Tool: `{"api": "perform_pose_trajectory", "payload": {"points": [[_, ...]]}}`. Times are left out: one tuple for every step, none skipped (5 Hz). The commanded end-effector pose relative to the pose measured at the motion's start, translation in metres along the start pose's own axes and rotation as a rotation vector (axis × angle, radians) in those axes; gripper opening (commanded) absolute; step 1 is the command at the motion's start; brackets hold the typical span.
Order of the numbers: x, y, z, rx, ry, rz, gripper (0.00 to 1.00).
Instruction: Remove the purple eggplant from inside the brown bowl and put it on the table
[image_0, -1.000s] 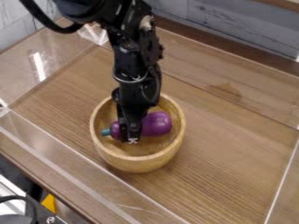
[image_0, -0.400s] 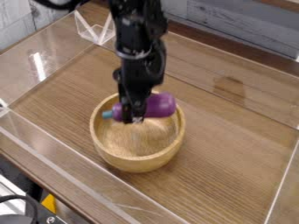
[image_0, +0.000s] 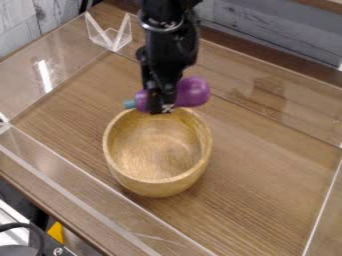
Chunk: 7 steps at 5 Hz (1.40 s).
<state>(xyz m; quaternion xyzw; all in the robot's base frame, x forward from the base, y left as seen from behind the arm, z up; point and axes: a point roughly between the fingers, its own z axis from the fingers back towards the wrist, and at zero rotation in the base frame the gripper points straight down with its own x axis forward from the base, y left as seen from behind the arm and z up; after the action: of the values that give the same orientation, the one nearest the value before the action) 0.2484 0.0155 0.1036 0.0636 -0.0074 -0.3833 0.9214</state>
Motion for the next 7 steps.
{"api": "perform_pose_trajectory", "payload": {"points": [[0.026, 0.007, 0.009, 0.039, -0.028, -0.035, 0.0], [0.046, 0.003, 0.008, 0.043, -0.029, -0.079, 0.0], [0.059, 0.0, 0.006, 0.045, -0.031, -0.114, 0.0], [0.066, -0.001, 0.002, 0.043, -0.032, -0.132, 0.0], [0.071, -0.003, -0.001, 0.043, -0.033, -0.146, 0.0], [0.077, -0.004, -0.005, 0.043, -0.033, -0.16, 0.0], [0.08, -0.005, -0.008, 0.044, -0.031, -0.168, 0.0]]}}
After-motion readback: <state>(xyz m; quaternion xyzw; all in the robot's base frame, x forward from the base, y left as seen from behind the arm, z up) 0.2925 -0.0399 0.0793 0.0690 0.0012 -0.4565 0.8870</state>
